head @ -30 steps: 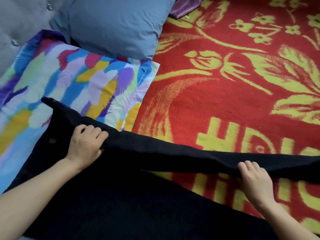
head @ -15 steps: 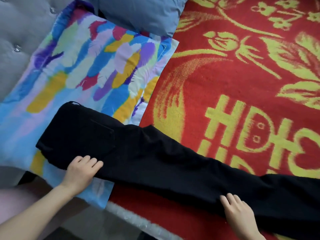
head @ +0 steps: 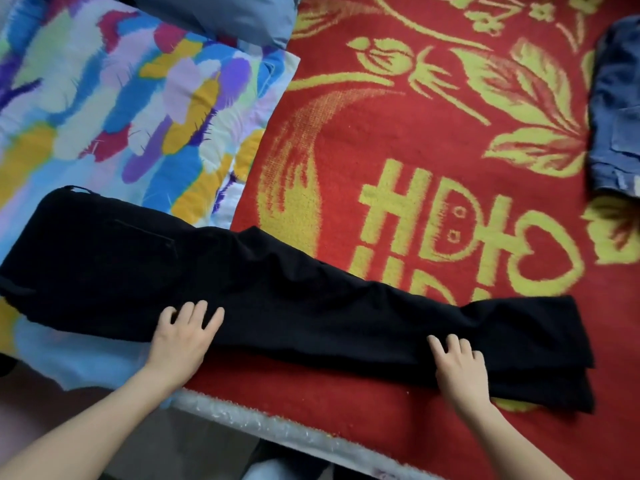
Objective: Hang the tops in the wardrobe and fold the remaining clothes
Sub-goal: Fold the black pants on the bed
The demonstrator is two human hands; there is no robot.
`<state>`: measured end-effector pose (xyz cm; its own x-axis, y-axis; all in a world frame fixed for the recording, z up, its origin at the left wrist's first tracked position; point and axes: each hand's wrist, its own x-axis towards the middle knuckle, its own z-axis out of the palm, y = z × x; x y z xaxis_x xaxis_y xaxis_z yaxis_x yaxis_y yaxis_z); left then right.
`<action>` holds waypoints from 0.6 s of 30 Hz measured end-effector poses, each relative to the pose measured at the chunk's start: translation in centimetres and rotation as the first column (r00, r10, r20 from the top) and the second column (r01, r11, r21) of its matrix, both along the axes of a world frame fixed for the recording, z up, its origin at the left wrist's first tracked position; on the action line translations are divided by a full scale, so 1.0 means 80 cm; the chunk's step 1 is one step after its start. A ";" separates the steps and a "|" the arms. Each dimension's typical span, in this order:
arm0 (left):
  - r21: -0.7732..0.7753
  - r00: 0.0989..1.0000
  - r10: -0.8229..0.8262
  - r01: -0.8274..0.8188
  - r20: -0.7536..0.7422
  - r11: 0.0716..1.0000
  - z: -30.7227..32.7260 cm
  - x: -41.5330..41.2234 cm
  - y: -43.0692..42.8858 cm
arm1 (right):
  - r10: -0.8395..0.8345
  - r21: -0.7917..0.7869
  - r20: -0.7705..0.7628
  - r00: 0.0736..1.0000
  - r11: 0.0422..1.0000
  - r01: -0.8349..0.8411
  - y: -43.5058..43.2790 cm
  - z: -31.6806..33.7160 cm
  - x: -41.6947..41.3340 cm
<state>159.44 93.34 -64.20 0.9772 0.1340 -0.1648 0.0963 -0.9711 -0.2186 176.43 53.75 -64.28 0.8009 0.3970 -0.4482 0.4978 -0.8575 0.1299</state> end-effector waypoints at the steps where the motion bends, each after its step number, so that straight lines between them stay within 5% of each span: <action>1: -0.011 0.999 -0.042 0.042 -0.004 0.999 -0.003 0.011 -0.014 | -0.040 -0.015 0.024 0.999 0.999 0.041 -0.014 0.001 0.004; 7: -0.131 0.981 -0.150 0.134 -0.123 0.982 -0.006 0.046 -0.092 | -0.142 -0.260 0.087 0.986 0.952 0.160 -0.070 -0.005 0.025; 12: -0.172 0.969 -0.186 0.157 -0.164 0.972 -0.012 0.050 -0.129 | -0.393 -0.147 0.148 0.908 0.899 0.413 -0.112 -0.002 0.041; 15: -0.176 0.974 -0.196 0.175 -0.111 0.969 -0.013 0.048 -0.136 | -0.259 0.068 0.299 0.918 0.966 0.251 -0.132 0.008 0.036; 18: -0.201 0.974 -0.208 0.188 -0.086 0.962 -0.008 0.046 -0.143 | -0.123 0.030 0.366 0.922 0.992 0.121 -0.167 0.023 0.012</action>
<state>163.16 81.89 -64.84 0.9568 -0.1041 -0.2715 -0.1157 -0.9929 -0.0268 177.41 40.41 -62.43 0.9511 0.2878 -0.1121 0.3080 -0.9101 0.2771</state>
